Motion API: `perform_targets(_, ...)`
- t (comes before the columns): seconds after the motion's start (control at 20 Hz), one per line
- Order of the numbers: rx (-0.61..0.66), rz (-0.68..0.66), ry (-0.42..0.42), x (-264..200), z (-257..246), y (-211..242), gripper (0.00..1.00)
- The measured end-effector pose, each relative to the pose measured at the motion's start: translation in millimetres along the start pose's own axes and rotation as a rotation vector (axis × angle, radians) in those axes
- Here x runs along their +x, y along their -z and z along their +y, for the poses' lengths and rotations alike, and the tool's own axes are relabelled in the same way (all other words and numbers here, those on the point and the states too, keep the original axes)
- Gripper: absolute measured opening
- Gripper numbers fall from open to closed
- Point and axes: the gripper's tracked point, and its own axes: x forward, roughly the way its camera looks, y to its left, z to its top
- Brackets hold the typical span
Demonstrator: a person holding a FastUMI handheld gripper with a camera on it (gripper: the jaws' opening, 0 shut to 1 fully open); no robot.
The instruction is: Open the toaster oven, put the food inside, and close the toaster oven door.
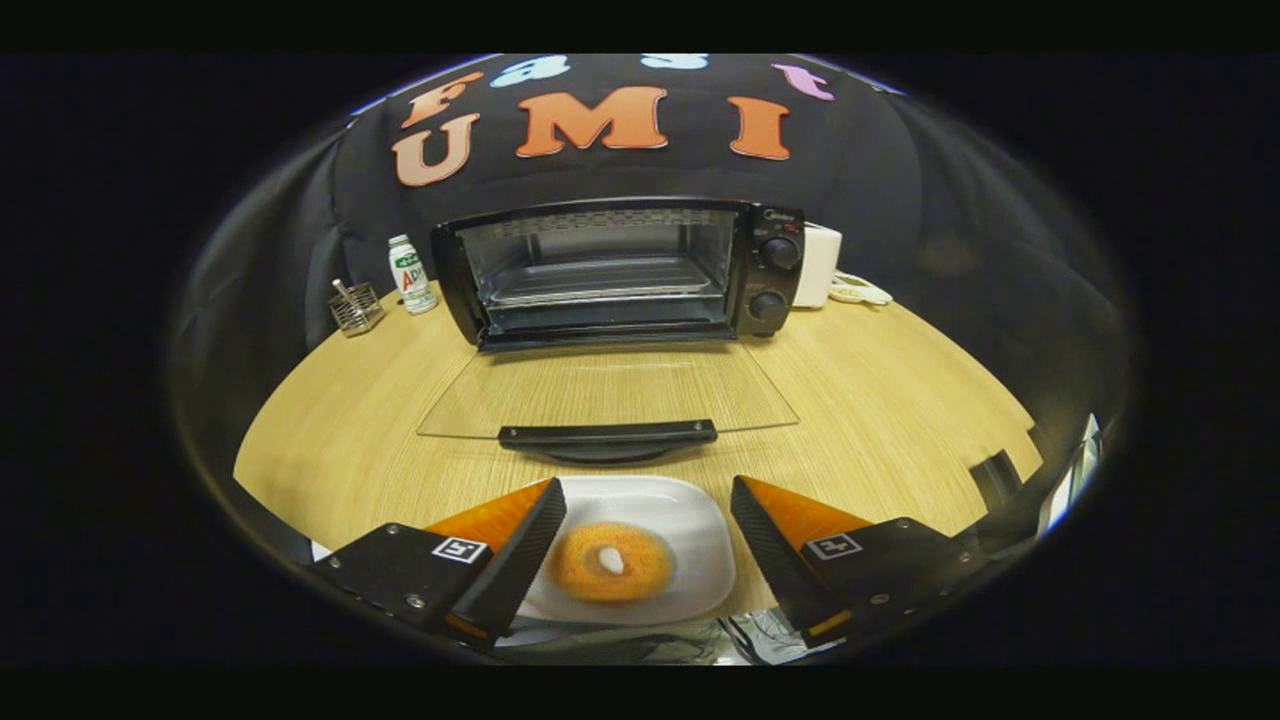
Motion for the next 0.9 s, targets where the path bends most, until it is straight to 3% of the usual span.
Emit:
perform_targets(0.35,-0.001,0.076,-0.029,-19.8,14.6,40.1,1.0)
perform_targets(0.9,-0.002,0.145,-0.032,-4.4,18.9,63.8,0.99)
